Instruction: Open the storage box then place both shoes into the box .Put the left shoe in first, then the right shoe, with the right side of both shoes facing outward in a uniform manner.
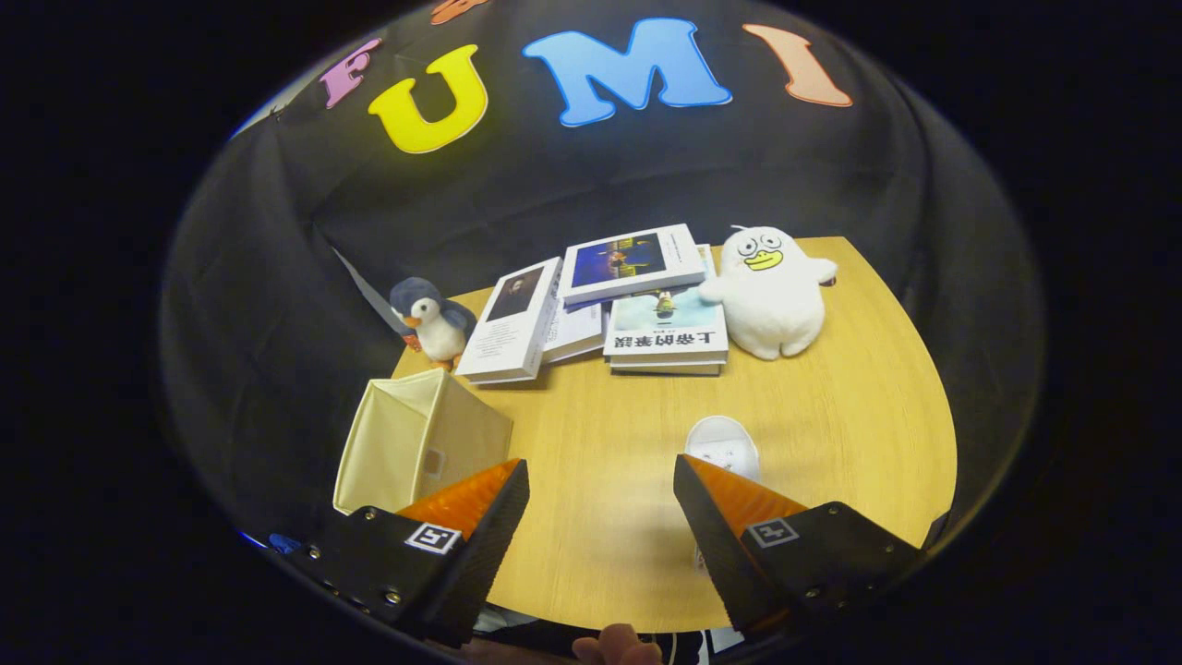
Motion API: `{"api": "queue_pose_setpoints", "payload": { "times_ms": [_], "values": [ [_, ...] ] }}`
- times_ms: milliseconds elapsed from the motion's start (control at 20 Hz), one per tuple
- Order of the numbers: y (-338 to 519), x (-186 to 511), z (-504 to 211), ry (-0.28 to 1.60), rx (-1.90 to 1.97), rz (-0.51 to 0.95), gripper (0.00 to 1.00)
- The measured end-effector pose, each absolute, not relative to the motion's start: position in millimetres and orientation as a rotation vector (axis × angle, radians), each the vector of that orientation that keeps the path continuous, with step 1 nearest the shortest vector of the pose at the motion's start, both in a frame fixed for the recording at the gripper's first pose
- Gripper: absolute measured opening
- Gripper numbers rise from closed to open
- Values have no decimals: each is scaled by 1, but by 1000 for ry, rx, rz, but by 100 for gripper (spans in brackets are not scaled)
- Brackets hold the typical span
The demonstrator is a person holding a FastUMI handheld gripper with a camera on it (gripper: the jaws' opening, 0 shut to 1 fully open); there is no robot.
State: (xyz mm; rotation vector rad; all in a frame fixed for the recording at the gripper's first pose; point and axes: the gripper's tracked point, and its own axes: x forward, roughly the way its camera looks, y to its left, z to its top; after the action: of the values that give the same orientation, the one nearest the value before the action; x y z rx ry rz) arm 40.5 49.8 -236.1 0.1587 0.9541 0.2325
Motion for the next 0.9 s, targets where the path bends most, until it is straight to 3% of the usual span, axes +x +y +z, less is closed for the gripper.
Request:
{"api": "queue_pose_setpoints", "payload": {
  "times_ms": [900],
  "values": [
    [-65,6,-379,1236,111,89,96]
  ]
}}
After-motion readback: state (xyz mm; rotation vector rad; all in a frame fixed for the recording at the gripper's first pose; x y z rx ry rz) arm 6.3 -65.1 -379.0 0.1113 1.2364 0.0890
